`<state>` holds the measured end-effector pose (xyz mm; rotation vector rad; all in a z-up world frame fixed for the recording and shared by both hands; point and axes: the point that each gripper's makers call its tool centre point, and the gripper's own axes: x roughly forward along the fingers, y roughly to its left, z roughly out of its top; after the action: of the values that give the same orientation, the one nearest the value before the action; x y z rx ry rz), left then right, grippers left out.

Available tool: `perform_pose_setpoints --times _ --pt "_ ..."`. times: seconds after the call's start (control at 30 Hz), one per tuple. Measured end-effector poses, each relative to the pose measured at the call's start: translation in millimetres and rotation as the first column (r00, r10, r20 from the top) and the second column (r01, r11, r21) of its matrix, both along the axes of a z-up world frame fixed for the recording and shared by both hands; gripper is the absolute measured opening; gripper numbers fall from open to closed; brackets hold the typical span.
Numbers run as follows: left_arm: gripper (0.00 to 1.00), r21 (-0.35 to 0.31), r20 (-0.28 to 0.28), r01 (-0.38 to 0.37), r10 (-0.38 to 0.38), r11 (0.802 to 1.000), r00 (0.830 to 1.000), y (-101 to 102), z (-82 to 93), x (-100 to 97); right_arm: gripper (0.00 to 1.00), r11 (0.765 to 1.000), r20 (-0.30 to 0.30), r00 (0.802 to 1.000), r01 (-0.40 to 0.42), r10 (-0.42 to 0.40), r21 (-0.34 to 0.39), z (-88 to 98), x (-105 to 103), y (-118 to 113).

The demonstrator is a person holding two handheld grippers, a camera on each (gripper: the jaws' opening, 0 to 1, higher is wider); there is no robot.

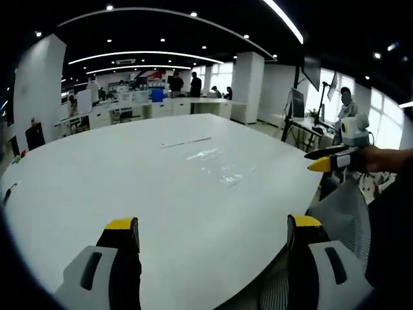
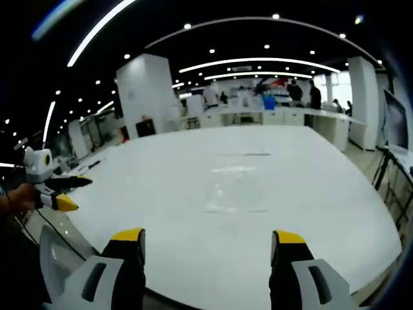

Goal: Open the resealable bag by pulling the two sides of the seal apart until the entire bag opening is separated and visibly accessible.

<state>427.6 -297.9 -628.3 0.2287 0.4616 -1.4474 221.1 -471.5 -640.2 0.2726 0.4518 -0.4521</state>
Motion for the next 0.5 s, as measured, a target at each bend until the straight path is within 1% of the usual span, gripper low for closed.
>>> perform_pose_setpoints --times 0.5 --pt "0.93 0.002 0.002 -0.002 0.002 1.0 1.0 0.4 0.7 1.1 0.79 1.0 -0.006 1.0 -0.005 0.005 0.002 -2.3 -1.5 1.4"
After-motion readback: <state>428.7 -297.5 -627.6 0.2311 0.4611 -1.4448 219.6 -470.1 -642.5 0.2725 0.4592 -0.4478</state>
